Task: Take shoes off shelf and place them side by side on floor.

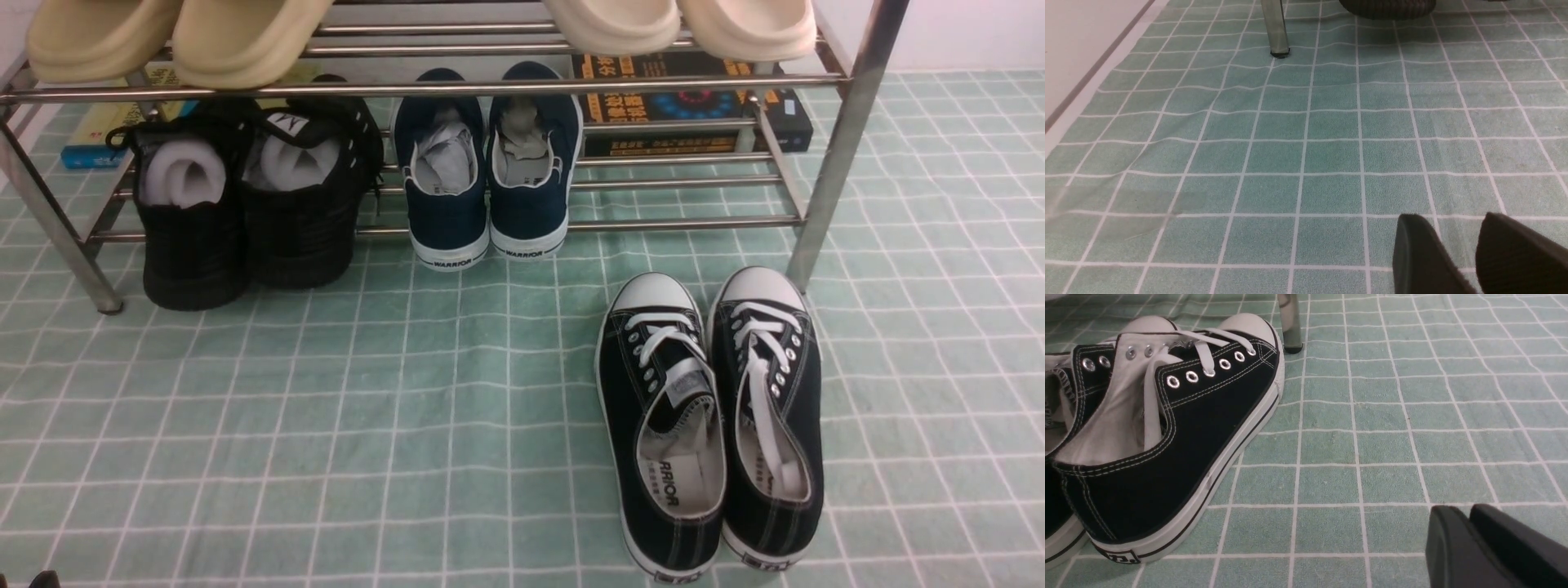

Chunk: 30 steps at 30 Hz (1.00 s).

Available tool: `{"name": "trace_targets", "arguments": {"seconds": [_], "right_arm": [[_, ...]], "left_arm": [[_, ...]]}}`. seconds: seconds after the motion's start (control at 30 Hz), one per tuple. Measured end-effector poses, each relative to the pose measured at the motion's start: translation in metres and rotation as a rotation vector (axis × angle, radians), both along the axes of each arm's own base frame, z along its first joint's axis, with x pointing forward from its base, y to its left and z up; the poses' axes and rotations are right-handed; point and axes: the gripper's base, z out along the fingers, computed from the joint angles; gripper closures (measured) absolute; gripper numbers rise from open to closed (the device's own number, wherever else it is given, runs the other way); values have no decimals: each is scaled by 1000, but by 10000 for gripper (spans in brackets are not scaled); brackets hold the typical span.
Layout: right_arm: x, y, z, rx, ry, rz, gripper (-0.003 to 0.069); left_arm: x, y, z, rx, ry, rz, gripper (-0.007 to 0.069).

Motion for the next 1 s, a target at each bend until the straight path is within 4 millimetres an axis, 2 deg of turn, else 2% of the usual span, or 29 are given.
{"name": "trace_targets", "arguments": {"seconds": [1.0], "right_arm": [[0, 0, 0, 0, 0, 0, 539]], "left_arm": [[0, 0, 0, 0, 0, 0, 382]]}}
